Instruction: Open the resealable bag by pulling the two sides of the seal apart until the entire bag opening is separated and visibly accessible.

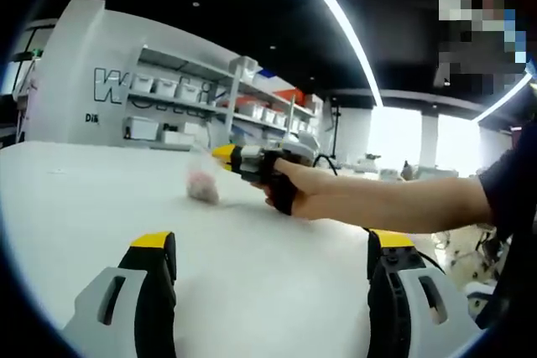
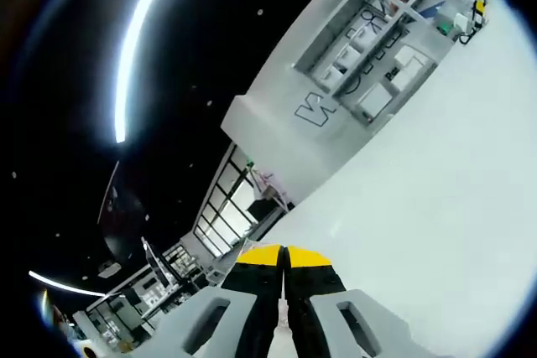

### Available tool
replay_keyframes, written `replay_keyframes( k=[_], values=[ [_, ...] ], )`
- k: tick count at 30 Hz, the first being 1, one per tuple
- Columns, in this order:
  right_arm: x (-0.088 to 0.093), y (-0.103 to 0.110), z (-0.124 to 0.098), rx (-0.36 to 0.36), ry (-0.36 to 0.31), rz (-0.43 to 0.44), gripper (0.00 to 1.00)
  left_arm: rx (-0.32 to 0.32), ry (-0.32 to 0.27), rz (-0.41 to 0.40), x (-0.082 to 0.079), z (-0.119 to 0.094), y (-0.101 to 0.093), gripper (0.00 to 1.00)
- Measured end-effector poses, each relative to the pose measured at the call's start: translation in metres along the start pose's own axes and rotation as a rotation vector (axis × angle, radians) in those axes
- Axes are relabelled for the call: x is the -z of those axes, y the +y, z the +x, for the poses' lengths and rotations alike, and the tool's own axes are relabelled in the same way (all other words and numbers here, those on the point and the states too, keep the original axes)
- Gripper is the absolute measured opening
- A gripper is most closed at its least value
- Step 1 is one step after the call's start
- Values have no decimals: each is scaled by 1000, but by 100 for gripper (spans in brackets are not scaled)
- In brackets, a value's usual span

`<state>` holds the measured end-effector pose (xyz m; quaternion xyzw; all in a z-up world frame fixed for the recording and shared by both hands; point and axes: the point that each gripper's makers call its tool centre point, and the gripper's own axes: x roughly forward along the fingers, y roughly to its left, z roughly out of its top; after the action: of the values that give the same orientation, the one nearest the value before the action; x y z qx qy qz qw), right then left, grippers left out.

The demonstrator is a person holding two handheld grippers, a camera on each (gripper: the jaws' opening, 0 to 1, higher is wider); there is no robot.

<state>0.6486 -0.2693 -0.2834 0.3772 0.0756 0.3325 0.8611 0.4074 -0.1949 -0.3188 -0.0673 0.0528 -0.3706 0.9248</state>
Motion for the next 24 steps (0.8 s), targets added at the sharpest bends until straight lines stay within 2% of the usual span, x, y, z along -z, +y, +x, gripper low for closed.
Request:
replay_keyframes(
  k=[3,11,15,24],
  values=[
    [-6,-6,7,12,-3,-9,0,4,-9,-9,-2,-1,0,93],
    [-12,-3,17,16,-10,-27,0,3,-11,-14,-2,-1,1,93],
    [-22,-11,30,19,-13,-29,0,7,-24,-29,-4,-2,2,93],
    [-34,-10,53,23,-15,-61,0,5,-31,-32,-5,-1,3,92]
  ],
)
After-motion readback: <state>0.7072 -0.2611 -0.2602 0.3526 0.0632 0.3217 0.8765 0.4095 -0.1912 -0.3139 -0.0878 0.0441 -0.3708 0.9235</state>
